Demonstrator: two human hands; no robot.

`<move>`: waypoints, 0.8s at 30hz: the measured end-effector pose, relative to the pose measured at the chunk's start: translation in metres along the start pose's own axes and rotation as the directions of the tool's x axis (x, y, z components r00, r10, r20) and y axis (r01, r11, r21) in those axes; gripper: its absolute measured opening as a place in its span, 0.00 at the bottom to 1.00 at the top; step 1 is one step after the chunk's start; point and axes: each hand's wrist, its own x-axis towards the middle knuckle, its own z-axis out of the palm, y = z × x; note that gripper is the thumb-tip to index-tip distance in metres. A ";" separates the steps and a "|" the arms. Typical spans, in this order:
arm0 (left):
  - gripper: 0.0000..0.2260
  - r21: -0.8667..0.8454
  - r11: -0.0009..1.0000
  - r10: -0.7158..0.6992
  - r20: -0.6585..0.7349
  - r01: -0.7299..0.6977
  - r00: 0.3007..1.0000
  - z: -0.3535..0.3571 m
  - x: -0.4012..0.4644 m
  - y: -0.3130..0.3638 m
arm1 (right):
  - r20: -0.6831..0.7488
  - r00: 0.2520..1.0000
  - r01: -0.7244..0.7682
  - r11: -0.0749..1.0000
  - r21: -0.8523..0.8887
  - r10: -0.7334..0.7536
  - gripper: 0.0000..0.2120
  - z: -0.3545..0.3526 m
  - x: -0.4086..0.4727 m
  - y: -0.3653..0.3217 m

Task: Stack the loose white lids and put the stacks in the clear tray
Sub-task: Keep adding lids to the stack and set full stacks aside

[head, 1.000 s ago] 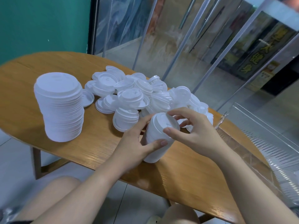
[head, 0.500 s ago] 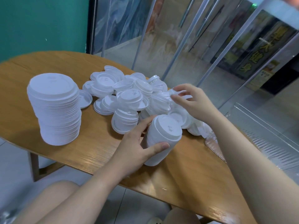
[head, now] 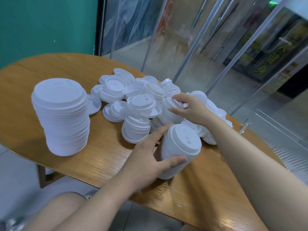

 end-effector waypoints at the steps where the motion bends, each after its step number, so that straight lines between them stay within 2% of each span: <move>1: 0.33 -0.003 1.000 -0.001 0.002 0.001 1.000 0.000 0.000 0.000 | -0.008 1.000 -0.012 1.000 0.008 0.012 0.30 0.001 0.000 0.000; 7: 0.32 -0.010 1.000 0.013 0.012 -0.013 1.000 -0.002 0.000 0.001 | -0.083 0.996 -0.014 1.000 0.003 0.015 0.33 -0.013 -0.008 -0.010; 12: 0.31 -0.021 0.999 0.028 -0.002 -0.028 1.000 -0.002 -0.001 0.003 | -0.127 0.991 0.058 0.997 0.052 -0.051 0.28 -0.042 -0.043 -0.042; 18: 0.30 -0.032 0.999 0.040 -0.021 -0.041 0.999 0.000 -0.001 0.005 | -0.026 0.986 0.167 0.981 0.104 -0.165 0.32 -0.066 -0.120 -0.079; 24: 0.33 -0.028 0.999 0.039 -0.030 -0.040 0.999 0.005 -0.001 0.004 | 0.001 0.994 0.105 0.991 0.085 -0.105 0.31 -0.047 -0.157 -0.077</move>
